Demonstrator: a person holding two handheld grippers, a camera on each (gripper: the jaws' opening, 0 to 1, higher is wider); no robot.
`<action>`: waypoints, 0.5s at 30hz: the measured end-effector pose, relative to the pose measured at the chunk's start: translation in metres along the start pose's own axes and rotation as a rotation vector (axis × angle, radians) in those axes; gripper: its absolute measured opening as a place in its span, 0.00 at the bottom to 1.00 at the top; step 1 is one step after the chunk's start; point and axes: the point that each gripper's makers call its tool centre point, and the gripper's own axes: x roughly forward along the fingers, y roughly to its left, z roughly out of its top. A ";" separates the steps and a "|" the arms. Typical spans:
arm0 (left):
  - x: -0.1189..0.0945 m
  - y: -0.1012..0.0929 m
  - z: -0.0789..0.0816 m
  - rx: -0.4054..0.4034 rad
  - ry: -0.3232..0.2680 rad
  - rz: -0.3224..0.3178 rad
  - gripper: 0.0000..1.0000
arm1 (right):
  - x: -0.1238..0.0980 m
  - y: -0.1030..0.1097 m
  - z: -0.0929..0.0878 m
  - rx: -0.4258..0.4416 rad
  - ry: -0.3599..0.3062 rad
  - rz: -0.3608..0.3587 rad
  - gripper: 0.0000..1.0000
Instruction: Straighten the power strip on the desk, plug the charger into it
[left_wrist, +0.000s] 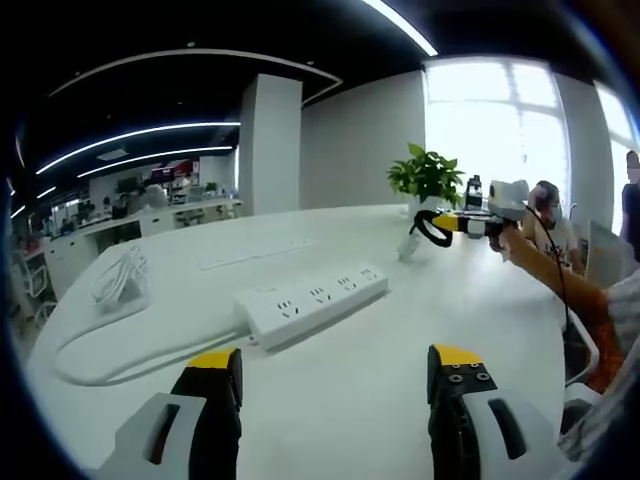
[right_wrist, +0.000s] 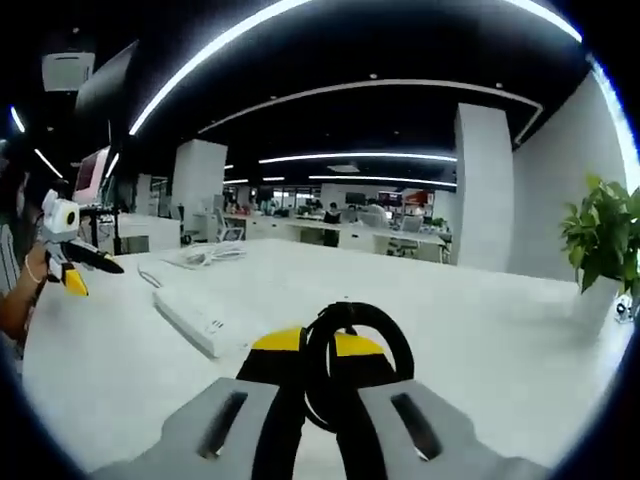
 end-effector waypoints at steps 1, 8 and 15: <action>0.000 0.000 0.000 0.000 -0.002 0.000 0.76 | 0.001 0.002 0.001 -0.008 -0.005 -0.003 0.05; -0.002 0.001 0.003 0.005 -0.008 0.003 0.76 | 0.001 0.011 0.015 -0.004 -0.061 -0.001 0.05; 0.000 0.002 0.005 0.008 -0.018 0.006 0.76 | 0.000 0.027 0.035 0.005 -0.116 0.021 0.05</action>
